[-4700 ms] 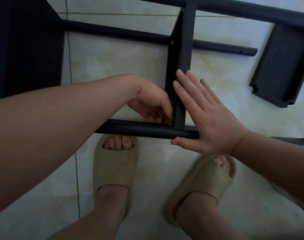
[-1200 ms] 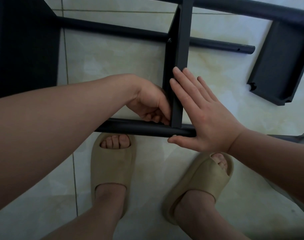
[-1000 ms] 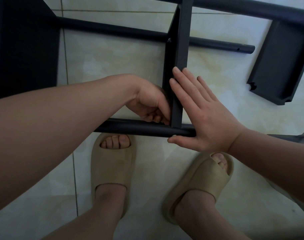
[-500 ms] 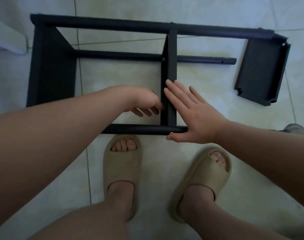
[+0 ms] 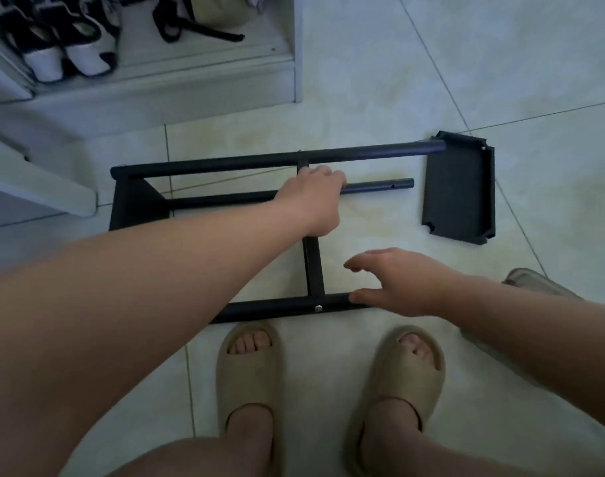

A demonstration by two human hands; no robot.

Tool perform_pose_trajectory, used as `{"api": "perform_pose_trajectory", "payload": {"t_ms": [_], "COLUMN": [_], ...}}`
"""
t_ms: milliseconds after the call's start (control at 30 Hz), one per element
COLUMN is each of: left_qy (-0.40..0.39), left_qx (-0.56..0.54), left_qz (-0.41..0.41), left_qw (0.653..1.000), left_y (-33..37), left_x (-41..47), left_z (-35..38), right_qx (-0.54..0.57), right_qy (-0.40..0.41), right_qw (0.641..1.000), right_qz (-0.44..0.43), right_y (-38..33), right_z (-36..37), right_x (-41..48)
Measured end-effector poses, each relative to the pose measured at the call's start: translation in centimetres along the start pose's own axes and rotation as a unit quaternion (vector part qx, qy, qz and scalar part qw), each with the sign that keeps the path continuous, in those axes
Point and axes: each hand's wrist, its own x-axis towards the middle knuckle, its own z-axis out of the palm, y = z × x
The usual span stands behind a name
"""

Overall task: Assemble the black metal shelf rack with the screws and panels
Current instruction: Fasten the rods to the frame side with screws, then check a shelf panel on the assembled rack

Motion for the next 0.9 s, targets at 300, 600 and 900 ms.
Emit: {"api": "perform_pose_trajectory", "payload": {"t_ms": [300, 600, 900], "left_qy": [0.062, 0.103, 0.287], "left_qx": [0.113, 0.071, -0.044], "left_qz": [-0.016, 0.013, -0.003], "left_qw": [0.992, 0.992, 0.957], "left_y": [-0.6, -0.8, -0.5], "left_x": [9.1, 10.6, 1.7], "left_z": [2.3, 0.5, -12.5], "right_qx": [0.008, -0.035, -0.196], "right_qy": [-0.082, -0.076, 0.060], "right_qw": [0.996, 0.996, 0.979], "right_qz": [-0.039, -0.037, -0.012], "right_y": [2.3, 2.3, -1.2], "right_z": [3.8, 2.7, -5.5], "right_x": [2.5, 2.0, -4.3]}}
